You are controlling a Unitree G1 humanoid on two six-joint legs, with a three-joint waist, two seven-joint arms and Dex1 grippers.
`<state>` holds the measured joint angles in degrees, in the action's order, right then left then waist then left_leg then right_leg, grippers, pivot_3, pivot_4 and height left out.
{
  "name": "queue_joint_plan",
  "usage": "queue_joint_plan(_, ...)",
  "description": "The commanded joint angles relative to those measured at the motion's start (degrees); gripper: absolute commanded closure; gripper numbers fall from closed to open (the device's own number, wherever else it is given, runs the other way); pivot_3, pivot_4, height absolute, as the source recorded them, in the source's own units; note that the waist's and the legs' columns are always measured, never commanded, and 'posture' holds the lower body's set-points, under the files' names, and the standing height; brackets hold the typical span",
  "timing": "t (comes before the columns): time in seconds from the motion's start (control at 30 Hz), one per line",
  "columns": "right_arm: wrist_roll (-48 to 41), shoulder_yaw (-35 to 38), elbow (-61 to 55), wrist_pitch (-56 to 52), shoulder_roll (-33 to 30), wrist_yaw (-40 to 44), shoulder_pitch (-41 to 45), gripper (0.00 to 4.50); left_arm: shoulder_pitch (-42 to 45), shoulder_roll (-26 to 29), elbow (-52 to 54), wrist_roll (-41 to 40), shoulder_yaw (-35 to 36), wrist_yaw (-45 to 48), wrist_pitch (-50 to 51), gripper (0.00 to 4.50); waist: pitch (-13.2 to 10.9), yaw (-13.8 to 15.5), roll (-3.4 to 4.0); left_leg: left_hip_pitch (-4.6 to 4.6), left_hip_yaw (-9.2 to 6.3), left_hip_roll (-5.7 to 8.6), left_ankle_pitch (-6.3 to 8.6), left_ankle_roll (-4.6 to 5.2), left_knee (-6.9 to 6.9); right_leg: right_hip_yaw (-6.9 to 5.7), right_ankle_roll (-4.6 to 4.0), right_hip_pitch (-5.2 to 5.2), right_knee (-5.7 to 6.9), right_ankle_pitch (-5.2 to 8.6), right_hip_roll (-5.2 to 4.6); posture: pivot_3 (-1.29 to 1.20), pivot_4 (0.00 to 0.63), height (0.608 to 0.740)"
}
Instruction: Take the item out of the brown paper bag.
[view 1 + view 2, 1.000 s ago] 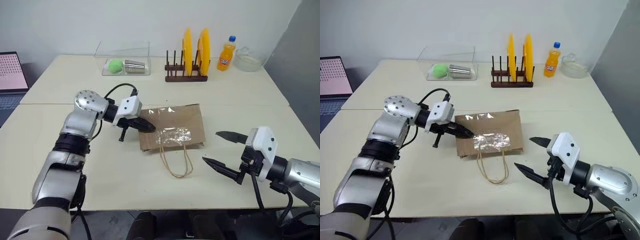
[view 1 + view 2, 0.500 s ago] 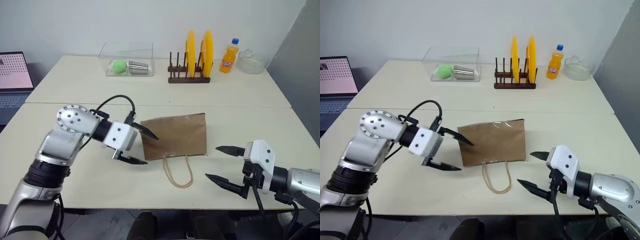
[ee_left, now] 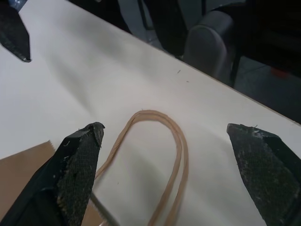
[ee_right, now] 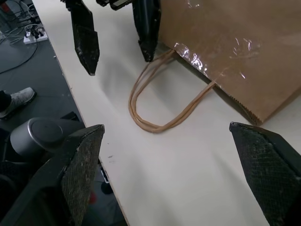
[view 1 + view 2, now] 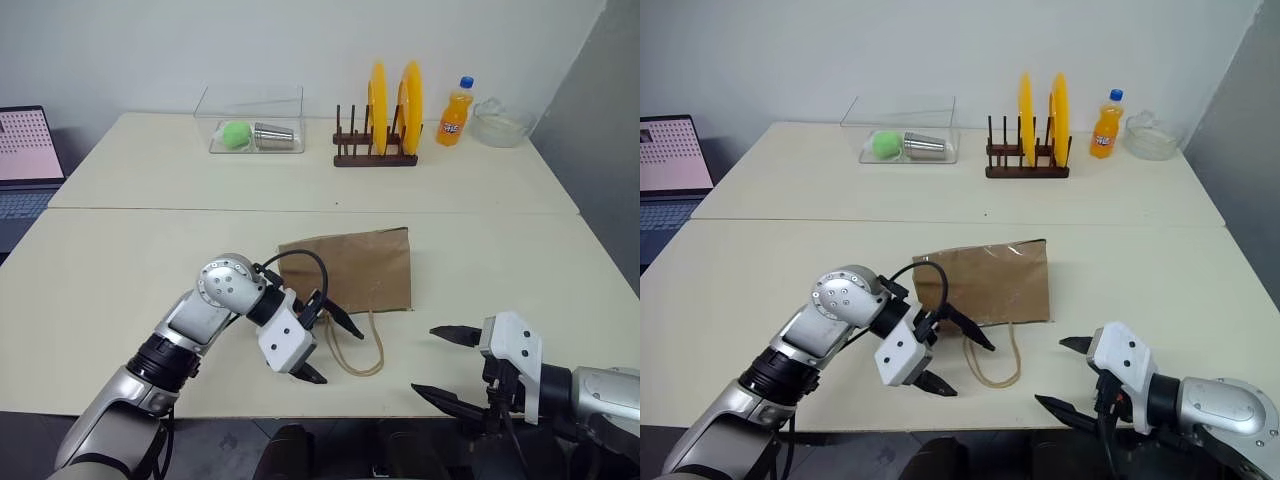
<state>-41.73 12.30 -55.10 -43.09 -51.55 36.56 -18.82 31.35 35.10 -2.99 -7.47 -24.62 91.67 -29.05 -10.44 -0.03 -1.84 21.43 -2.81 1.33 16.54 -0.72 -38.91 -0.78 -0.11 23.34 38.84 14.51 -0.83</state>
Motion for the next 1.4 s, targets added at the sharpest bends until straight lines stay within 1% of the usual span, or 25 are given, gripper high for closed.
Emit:
queue_joint_plan(0.03,-2.1,1.2,-4.9,0.5,-0.9,-1.7,-0.2,0.0,0.3,-1.3,-3.0,2.3,-1.4,-1.9,-6.7,0.05,0.0,0.0,0.0,0.0,0.0,0.0,0.0,0.0,0.0,0.0,0.0,0.0,0.0,0.0,0.0,0.0,0.15,0.74)
queue_joint_plan(0.13,-3.5,1.1,-4.9,0.7,-1.6,-2.9,0.0,0.0,1.5,-3.2,-8.0,5.1,-1.4,-5.4,-13.1,0.05,0.0,0.0,0.01,-0.02,0.01,0.0,0.0,0.0,0.0,0.0,0.0,-0.02,-0.01,0.0,0.0,0.0,0.15,0.74)
queue_joint_plan(0.27,-4.7,0.8,-4.9,0.2,-2.4,-4.9,0.8,0.0,3.1,-4.5,-11.6,4.2,0.5,-9.4,-11.5,0.05,0.0,0.1,0.0,0.0,-0.02,0.0,0.0,0.01,0.0,-0.02,0.0,-0.03,-0.04,0.0,0.0,0.0,0.15,0.74)
queue_joint_plan(0.47,-3.8,-1.6,-4.4,-0.5,-1.7,-6.9,3.3,0.0,6.4,-2.2,-18.2,5.6,3.8,-14.3,-13.8,0.05,0.0,0.0,0.0,-0.01,-0.03,0.0,0.01,0.01,0.0,-0.04,0.01,-0.03,-0.05,0.0,0.0,0.0,0.15,0.74)
queue_joint_plan(0.7,-2.2,-5.4,-2.8,-0.1,-1.1,-7.1,6.7,0.0,8.2,-1.2,-21.2,6.3,4.6,-17.5,-15.3,0.05,0.0,0.0,0.0,0.03,-0.06,0.0,0.01,0.01,0.03,-0.07,0.02,-0.03,-0.13,0.0,0.0,0.0,0.15,0.74)
queue_joint_plan(0.77,-0.2,-7.2,-2.1,0.3,-1.2,-6.7,7.8,0.0,8.5,-1.2,-21.6,6.2,4.7,-18.2,-16.1,0.05,0.0,0.0,0.0,0.03,-0.06,0.0,0.01,0.01,0.03,-0.07,0.02,-0.03,-0.13,0.0,0.0,0.0,0.15,0.74)
queue_joint_plan(0.9,10.2,-14.2,-0.1,5.2,-3.6,-4.0,9.2,0.0,8.6,0.1,-21.1,4.5,4.8,-17.5,-17.6,0.05,0.0,0.0,0.01,0.02,-0.07,0.0,0.01,0.01,0.04,-0.09,0.02,-0.02,-0.14,0.0,0.0,0.0,0.15,0.74)
queue_joint_plan(1.03,17.7,-20.5,2.7,9.7,-3.3,-1.9,11.5,0.0,7.3,2.4,-19.8,1.7,4.6,-15.2,-17.8,0.05,0.0,-0.2,0.01,0.01,-0.07,-0.01,0.01,0.01,0.06,-0.1,0.02,-0.02,-0.14,0.0,0.01,0.0,0.15,0.74)
queue_joint_plan(1.13,21.6,-23.9,5.1,12.2,-2.4,-0.5,13.8,0.0,5.0,4.5,-16.8,-2.1,5.3,-13.7,-14.8,0.05,0.0,-0.2,0.01,0.01,-0.06,-0.01,0.01,0.01,0.06,-0.09,0.01,-0.02,-0.15,0.0,0.0,0.0,0.15,0.74)
queue_joint_plan(1.17,23.5,-25.5,6.4,13.3,-2.1,0.1,15.0,0.0,2.9,6.2,-14.6,-3.7,6.0,-13.3,-13.0,0.05,0.0,-0.2,0.01,0.02,-0.07,-0.01,0.01,0.01,0.06,-0.09,0.01,-0.02,-0.16,0.0,0.0,0.0,0.15,0.74)
queue_joint_plan(1.27,30.3,-30.4,11.0,17.8,-1.1,1.6,18.2,0.0,-7.4,13.5,-4.4,-8.8,9.3,-12.9,-6.2,0.05,0.0,-1.2,0.03,-0.01,-0.04,-0.05,0.01,0.01,0.11,-0.05,0.0,0.0,-0.18,0.01,0.01,0.0,0.15,0.74)
queue_joint_plan(1.33,34.3,-32.5,13.8,21.2,-0.7,2.2,18.9,0.0,-14.4,17.2,2.6,-11.5,11.6,-14.3,-1.6,0.05,-0.1,-1.4,0.1,-0.03,-0.05,-0.09,0.01,0.0,0.2,-0.06,-0.06,0.02,-0.2,0.04,0.02,0.0,0.15,0.74)
queue_joint_plan(1.4,37.1,-33.4,15.8,24.1,-0.8,3.1,18.7,0.0,-20.1,19.5,8.2,-13.1,13.7,-15.9,1.5,0.05,-0.1,-1.2,0.14,0.0,-0.06,-0.09,0.02,0.0,0.2,-0.08,-0.07,0.05,-0.22,0.05,0.01,0.0,0.15,0.74)
